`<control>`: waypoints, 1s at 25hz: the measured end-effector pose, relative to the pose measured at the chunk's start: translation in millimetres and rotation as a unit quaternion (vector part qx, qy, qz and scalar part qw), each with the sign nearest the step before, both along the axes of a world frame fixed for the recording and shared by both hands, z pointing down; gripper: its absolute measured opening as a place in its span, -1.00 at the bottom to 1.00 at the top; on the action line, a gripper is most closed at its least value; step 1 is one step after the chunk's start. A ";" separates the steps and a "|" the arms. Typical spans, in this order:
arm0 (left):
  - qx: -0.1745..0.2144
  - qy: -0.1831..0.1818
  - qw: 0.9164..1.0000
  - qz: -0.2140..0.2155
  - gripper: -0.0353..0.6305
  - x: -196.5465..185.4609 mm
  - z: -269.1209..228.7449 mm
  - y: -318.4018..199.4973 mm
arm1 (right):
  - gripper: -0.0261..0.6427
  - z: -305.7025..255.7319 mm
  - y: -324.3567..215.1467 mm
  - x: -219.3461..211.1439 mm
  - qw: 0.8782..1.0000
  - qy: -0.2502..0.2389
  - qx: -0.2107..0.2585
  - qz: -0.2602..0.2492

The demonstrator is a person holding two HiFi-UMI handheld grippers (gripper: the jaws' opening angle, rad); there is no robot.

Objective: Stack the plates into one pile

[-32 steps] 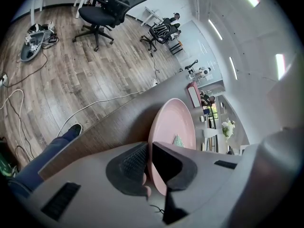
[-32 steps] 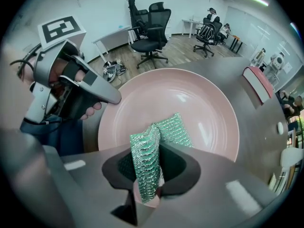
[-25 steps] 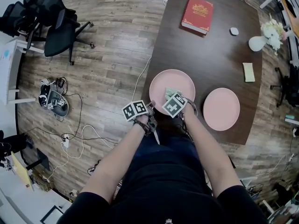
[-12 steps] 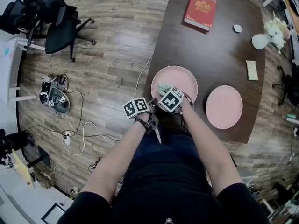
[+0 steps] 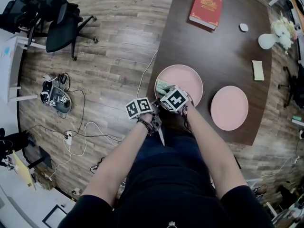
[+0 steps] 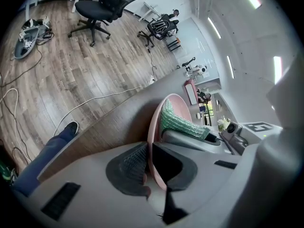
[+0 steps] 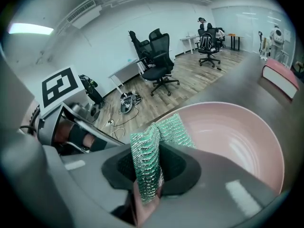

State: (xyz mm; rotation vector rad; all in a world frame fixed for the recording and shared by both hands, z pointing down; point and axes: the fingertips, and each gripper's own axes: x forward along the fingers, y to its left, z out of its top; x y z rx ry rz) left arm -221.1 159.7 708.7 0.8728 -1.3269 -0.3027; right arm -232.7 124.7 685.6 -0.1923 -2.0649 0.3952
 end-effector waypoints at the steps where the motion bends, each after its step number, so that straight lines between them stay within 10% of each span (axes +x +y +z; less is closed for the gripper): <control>1: 0.000 0.001 1.000 0.000 -0.82 0.5 0.2 0.4 | -0.66 0.2 1.3 -1.0 1.000 -0.004 -0.002 0.001; 25: -0.014 -0.007 1.000 -0.020 -0.82 -3.0 -0.8 1.5 | -0.66 9.8 2.7 5.1 0.998 0.053 0.026 -0.017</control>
